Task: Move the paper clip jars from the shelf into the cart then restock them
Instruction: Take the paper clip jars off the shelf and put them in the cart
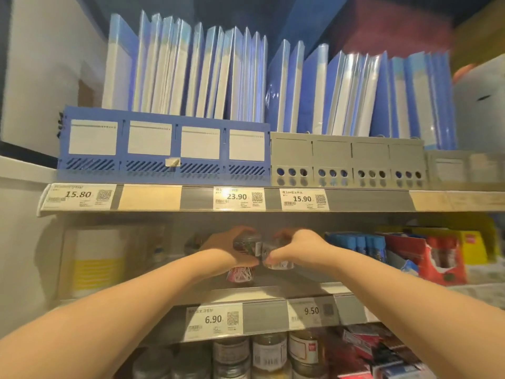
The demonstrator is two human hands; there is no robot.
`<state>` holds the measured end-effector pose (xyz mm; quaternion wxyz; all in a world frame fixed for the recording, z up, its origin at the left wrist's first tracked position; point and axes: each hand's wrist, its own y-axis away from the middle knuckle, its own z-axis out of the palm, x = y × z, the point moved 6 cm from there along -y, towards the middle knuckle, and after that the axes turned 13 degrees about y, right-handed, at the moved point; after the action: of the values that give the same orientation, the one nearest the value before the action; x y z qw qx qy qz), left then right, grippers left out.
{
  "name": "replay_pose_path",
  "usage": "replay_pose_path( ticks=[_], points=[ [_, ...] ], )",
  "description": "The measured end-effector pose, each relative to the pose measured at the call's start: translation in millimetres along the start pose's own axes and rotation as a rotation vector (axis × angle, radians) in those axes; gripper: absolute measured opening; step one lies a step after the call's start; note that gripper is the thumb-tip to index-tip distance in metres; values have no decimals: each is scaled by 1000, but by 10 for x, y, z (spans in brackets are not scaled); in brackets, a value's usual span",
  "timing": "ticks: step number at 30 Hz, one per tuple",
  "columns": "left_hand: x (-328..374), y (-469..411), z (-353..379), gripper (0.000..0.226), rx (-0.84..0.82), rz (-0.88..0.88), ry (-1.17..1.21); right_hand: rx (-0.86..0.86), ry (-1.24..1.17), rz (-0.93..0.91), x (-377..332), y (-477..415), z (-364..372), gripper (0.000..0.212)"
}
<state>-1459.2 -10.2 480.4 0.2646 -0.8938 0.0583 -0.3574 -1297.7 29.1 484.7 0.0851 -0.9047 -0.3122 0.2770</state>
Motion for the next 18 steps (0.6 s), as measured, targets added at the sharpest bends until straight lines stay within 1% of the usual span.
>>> replay_pose_path(
  ticks=[3,4,7,10,14,18],
  points=[
    [214,115,67,66,-72,35,-26,57,51,-31,-37,219,-165,63],
    [304,152,83,65,-73,58,-37,69,61,-32,-30,307,-218,65],
    [632,281,150,58,-48,150,18,86,80,-17,42,610,-381,64],
    [943,450,357,59,-99,207,39,114,87,30,199,1012,-560,62],
    [1440,807,779,58,-175,282,62,138,141,101,477,1758,-802,61],
    [2163,1263,1328,57,-271,367,110,170,182,195,758,2716,-1177,60]
  ],
)
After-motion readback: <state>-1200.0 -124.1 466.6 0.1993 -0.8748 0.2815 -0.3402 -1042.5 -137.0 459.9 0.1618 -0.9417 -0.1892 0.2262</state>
